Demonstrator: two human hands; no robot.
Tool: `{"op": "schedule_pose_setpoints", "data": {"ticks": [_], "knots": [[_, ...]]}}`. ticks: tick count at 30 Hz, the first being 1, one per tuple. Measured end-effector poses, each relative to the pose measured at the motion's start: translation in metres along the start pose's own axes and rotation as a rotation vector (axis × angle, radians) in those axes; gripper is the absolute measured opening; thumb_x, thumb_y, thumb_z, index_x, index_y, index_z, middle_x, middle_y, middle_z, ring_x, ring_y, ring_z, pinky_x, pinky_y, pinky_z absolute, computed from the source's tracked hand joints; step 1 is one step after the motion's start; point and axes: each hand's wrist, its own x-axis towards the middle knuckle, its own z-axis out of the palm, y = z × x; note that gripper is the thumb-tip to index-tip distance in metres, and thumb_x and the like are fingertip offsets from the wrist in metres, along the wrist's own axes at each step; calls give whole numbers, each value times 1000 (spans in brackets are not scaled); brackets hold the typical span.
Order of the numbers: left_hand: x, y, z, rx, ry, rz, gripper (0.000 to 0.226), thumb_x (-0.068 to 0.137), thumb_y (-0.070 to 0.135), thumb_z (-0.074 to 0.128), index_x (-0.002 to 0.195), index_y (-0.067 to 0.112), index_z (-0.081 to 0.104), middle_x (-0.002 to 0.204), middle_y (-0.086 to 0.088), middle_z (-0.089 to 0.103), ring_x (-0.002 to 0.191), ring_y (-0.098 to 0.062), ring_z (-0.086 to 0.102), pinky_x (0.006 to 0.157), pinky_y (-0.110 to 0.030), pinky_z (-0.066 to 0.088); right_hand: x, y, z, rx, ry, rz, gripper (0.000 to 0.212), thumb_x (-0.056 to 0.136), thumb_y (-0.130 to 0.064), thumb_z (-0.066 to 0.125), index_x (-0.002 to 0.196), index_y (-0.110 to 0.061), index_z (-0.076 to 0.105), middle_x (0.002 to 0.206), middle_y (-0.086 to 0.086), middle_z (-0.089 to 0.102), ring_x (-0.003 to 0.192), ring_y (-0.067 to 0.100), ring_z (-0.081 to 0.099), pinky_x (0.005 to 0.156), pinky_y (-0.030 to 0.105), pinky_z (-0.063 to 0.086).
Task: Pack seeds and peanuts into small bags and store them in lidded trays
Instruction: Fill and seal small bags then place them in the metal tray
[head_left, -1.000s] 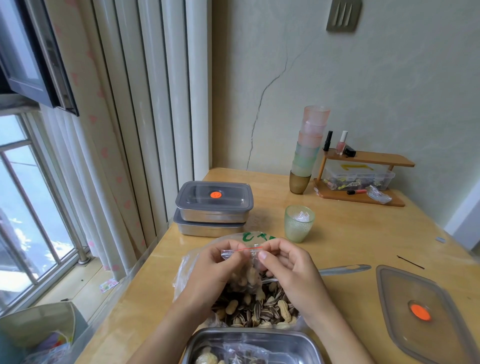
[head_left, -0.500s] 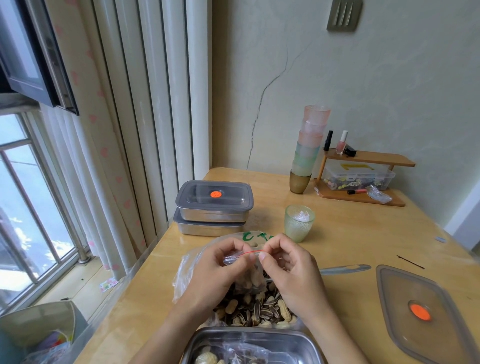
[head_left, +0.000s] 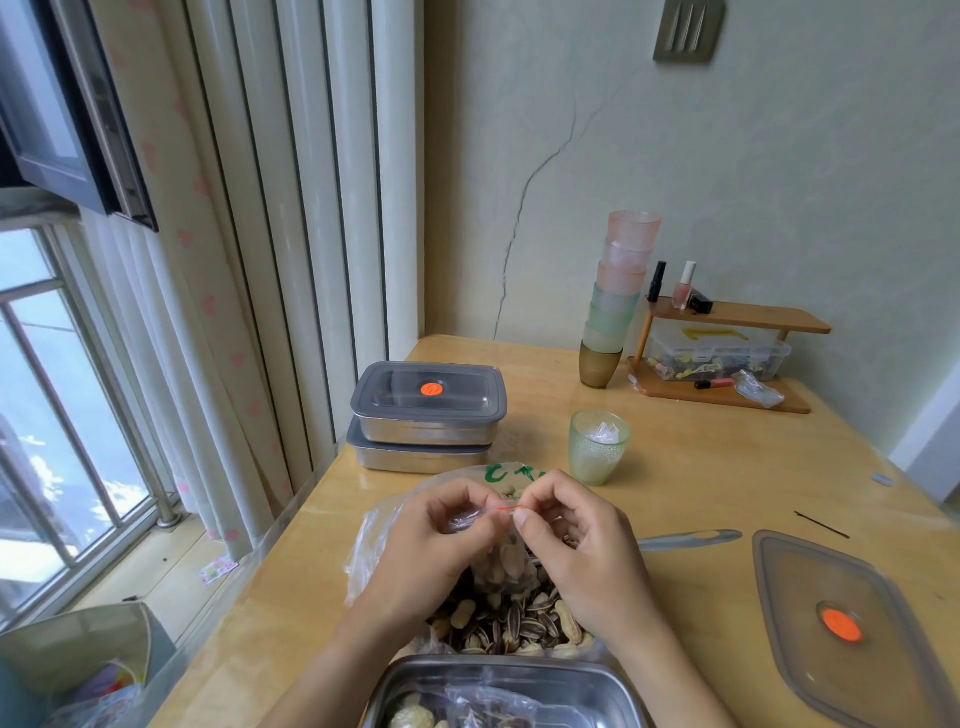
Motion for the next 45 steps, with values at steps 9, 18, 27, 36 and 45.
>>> {"op": "schedule_pose_setpoints", "data": {"ticks": [9,18,27,36,45], "knots": [[2,-7,0,8,4,-10,9,95,15,73,96,6,72,94,-20,74,83,-34,69,78,-37,56,-1,1,0,-112,88,-28,23,93,-6,67,79,-21,57,68,-3,63,62,19,63,61,35,53],[4,-12,-4,90,92,-47,7,97,12,68,93,8,71,89,-4,75,83,-14,68,78,-22,53,3,10,-9,76,130,203,26,97,-6,64,79,-24,62,78,7,71,78,22,69,81,48,56],[4,-13,-7,78,83,-26,9,97,8,69,88,6,68,78,-2,67,76,-14,60,73,-25,49,5,11,-14,212,29,294,10,85,-27,66,91,-20,63,90,4,71,86,14,67,83,37,54],[2,-8,-2,94,23,71,9,96,9,70,88,6,67,76,4,65,70,-7,57,66,-16,45,3,12,-6,68,-69,122,7,91,-27,71,89,-20,70,84,4,72,81,28,70,81,58,56],[1,-7,-1,64,50,50,7,92,8,74,88,5,71,80,0,70,73,-10,63,67,-19,48,3,13,-5,89,-76,132,4,89,-27,69,89,-22,70,87,3,72,83,26,72,84,56,58]]}}
